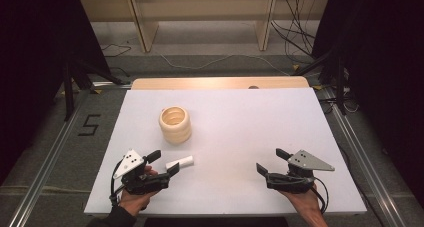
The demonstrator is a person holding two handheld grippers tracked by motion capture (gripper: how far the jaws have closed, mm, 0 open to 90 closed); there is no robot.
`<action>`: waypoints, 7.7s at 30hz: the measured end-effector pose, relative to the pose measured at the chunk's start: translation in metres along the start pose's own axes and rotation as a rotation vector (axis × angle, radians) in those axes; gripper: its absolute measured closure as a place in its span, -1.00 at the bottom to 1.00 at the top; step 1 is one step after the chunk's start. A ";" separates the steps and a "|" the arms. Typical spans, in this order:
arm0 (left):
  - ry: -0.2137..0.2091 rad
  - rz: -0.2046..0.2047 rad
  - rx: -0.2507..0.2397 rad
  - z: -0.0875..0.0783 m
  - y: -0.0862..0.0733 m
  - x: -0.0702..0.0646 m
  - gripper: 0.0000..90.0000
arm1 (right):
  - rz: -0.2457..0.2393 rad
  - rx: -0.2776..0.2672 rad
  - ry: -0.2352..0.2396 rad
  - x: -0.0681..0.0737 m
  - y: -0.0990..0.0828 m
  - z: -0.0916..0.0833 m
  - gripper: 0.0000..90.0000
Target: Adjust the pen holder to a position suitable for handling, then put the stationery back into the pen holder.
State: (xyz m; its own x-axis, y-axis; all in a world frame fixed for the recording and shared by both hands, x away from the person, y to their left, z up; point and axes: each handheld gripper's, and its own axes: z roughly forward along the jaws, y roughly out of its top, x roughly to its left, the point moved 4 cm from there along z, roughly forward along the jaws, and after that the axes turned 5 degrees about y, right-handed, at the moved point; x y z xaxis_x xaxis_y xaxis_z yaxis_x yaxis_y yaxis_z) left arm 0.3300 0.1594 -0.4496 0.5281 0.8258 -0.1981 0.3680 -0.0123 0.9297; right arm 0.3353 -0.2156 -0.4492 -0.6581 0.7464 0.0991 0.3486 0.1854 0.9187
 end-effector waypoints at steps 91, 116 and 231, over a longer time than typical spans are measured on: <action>0.394 -0.165 0.194 0.114 0.019 0.125 0.98 | -0.022 0.004 0.008 -0.001 0.003 0.007 -0.58; 0.307 -0.068 0.204 0.150 0.022 0.096 0.99 | -0.027 0.013 0.016 -0.001 0.002 0.007 -0.57; 0.007 0.196 0.450 0.083 0.041 0.024 -0.61 | -0.017 -0.006 0.019 -0.003 0.003 0.003 -0.57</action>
State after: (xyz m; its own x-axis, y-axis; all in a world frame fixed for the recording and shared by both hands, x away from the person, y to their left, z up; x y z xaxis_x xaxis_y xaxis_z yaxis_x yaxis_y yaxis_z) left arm 0.4217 0.1321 -0.4418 0.6158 0.7874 -0.0290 0.5575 -0.4093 0.7223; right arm 0.3399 -0.2151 -0.4481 -0.6768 0.7306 0.0903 0.3331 0.1945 0.9226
